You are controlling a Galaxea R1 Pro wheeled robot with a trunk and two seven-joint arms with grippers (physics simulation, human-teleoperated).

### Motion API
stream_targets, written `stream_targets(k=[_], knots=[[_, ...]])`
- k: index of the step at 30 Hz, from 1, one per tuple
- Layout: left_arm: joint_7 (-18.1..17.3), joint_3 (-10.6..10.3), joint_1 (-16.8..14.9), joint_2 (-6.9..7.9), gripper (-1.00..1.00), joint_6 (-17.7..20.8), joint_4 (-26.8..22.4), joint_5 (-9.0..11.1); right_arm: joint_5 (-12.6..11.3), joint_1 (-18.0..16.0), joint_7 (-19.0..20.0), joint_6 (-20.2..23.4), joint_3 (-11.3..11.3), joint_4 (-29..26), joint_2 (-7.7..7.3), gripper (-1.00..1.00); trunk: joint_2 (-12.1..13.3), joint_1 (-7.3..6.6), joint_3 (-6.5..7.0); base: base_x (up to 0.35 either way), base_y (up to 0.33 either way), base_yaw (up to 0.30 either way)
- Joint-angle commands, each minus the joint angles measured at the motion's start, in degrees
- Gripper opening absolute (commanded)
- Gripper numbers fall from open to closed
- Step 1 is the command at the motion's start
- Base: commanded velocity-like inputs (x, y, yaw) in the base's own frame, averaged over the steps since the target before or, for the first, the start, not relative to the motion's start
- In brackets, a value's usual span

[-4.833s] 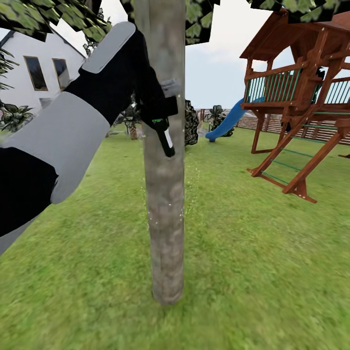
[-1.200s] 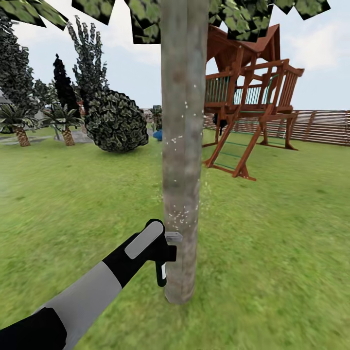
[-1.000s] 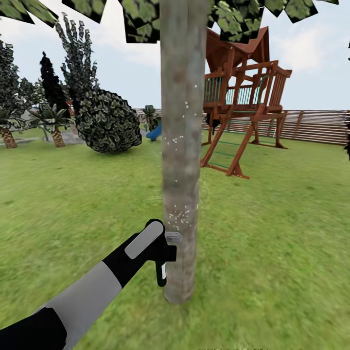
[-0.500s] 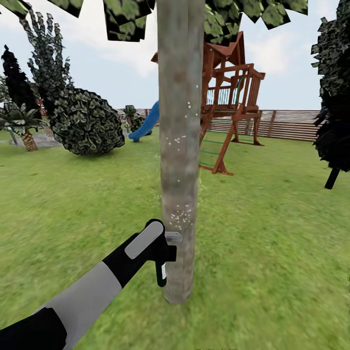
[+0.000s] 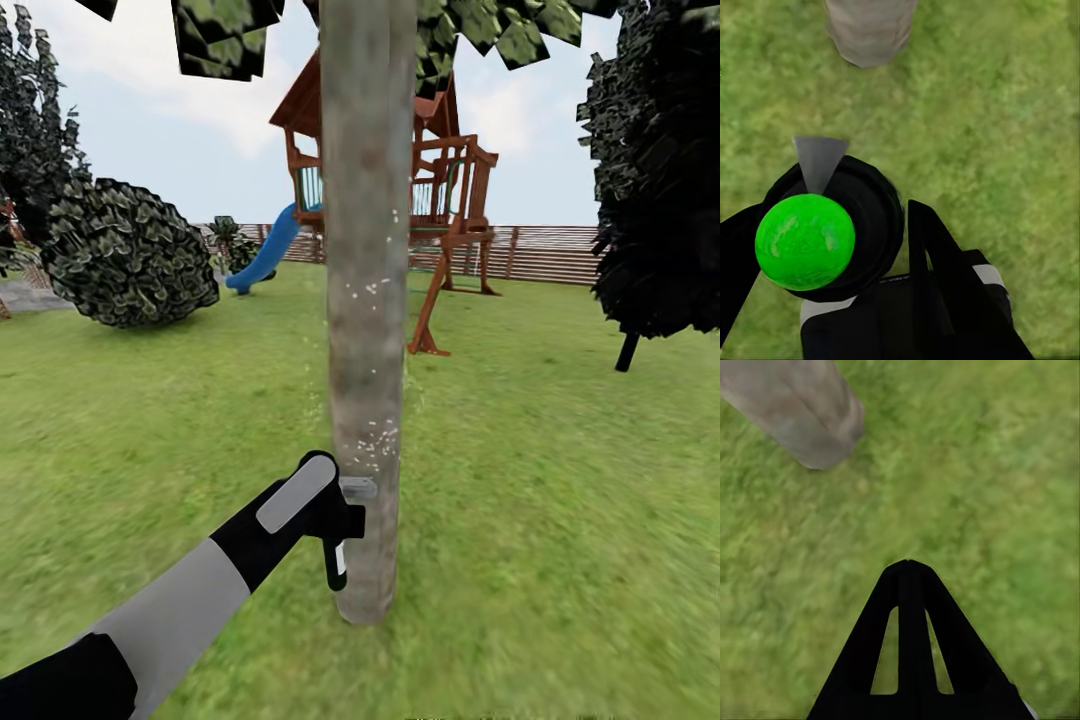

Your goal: In the garden, pick up the pesticide atomizer on the floor and spray pesticide onto both trees until each tree trunk is fully covered.

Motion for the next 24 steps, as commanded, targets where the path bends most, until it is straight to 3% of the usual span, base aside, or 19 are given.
stream_targets(k=[1, 24], knots=[[0.6, -0.1, -0.1, 0.07, -1.00, 0.2, -0.1, 0.5, 0.0, -0.1, 0.5, 0.0, -0.5, 0.0, 0.08, -1.00, -0.1, 0.04, -0.14, 0.000, 0.350, -0.246], [0.6, -0.1, -0.1, 0.40, -1.00, 0.2, -0.1, 0.5, 0.2, -0.1, 0.5, 0.0, -0.4, 0.0, 0.08, -1.00, -0.1, 0.04, -0.14, 0.000, 0.350, -0.246]])
